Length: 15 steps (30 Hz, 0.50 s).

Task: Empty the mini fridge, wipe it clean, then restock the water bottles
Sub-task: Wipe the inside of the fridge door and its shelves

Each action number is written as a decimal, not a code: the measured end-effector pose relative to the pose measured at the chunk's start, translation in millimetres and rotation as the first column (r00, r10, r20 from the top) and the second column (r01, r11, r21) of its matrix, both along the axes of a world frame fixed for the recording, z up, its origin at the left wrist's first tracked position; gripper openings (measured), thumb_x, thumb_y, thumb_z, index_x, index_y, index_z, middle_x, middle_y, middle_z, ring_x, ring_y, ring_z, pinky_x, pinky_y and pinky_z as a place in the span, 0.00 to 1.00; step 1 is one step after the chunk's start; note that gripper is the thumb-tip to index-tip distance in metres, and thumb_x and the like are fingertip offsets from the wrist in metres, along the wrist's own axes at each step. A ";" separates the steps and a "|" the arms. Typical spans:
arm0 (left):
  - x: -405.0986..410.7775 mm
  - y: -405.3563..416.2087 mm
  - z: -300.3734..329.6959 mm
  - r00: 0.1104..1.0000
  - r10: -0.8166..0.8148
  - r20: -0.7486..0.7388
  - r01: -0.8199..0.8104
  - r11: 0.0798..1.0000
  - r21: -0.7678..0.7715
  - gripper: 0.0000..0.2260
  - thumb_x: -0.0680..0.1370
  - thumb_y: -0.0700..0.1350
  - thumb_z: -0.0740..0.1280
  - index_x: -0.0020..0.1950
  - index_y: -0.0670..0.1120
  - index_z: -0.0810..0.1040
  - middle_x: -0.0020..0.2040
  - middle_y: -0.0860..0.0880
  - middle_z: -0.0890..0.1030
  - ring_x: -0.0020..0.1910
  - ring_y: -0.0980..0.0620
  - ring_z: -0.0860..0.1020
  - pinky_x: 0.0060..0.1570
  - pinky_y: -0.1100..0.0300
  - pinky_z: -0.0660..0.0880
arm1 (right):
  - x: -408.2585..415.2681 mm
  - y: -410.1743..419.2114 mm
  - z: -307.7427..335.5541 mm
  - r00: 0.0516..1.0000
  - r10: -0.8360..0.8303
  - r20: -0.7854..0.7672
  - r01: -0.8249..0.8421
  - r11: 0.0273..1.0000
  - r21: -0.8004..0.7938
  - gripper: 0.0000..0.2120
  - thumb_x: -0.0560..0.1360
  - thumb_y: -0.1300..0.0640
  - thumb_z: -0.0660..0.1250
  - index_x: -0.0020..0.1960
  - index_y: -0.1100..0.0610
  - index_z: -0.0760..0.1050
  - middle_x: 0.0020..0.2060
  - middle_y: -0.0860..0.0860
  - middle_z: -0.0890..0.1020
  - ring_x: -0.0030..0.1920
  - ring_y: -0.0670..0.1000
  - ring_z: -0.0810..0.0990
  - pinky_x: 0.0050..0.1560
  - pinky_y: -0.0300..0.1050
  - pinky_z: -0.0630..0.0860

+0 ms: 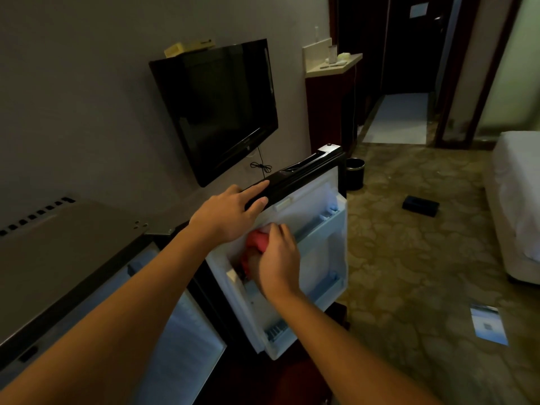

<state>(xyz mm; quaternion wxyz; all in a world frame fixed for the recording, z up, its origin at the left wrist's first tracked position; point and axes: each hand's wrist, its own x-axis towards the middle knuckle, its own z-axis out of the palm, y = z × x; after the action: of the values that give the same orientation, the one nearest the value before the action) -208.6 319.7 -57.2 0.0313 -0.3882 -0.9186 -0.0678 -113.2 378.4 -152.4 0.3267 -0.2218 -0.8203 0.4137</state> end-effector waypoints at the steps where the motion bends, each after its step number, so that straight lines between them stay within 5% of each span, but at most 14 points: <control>1: -0.6 -0.2 -0.4 1.000 -0.001 0.002 0.001 1.000 0.000 0.23 0.82 0.64 0.47 0.78 0.68 0.52 0.66 0.47 0.71 0.61 0.44 0.74 0.61 0.49 0.71 | -0.3 5.1 0.0 1.000 -0.011 -0.001 0.011 1.000 -0.003 0.17 0.70 0.60 0.72 0.58 0.59 0.75 0.56 0.55 0.76 0.56 0.58 0.75 0.54 0.52 0.75; 7: -2.5 0.0 -1.0 1.000 0.003 0.004 -0.003 1.000 -0.005 0.23 0.82 0.65 0.48 0.77 0.69 0.51 0.65 0.47 0.71 0.59 0.44 0.75 0.58 0.50 0.72 | -3.4 39.7 6.6 0.997 -0.079 0.008 0.079 0.995 -0.065 0.15 0.72 0.60 0.71 0.57 0.56 0.74 0.57 0.51 0.74 0.57 0.55 0.75 0.51 0.40 0.71; 15: -0.4 1.9 1.5 1.000 -0.007 0.001 0.007 1.000 -0.018 0.23 0.82 0.64 0.47 0.78 0.67 0.51 0.68 0.45 0.70 0.61 0.45 0.74 0.58 0.52 0.70 | -8.9 84.1 23.9 0.962 -0.246 -0.121 0.208 0.941 -0.266 0.06 0.73 0.61 0.70 0.46 0.54 0.74 0.47 0.49 0.76 0.45 0.48 0.74 0.35 0.25 0.65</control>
<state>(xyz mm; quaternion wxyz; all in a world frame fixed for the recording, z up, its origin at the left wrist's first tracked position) -209.0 321.5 -55.7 0.0273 -0.3916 -0.9178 -0.0598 -122.1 462.5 -128.5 0.4031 -0.3225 -0.7028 0.4895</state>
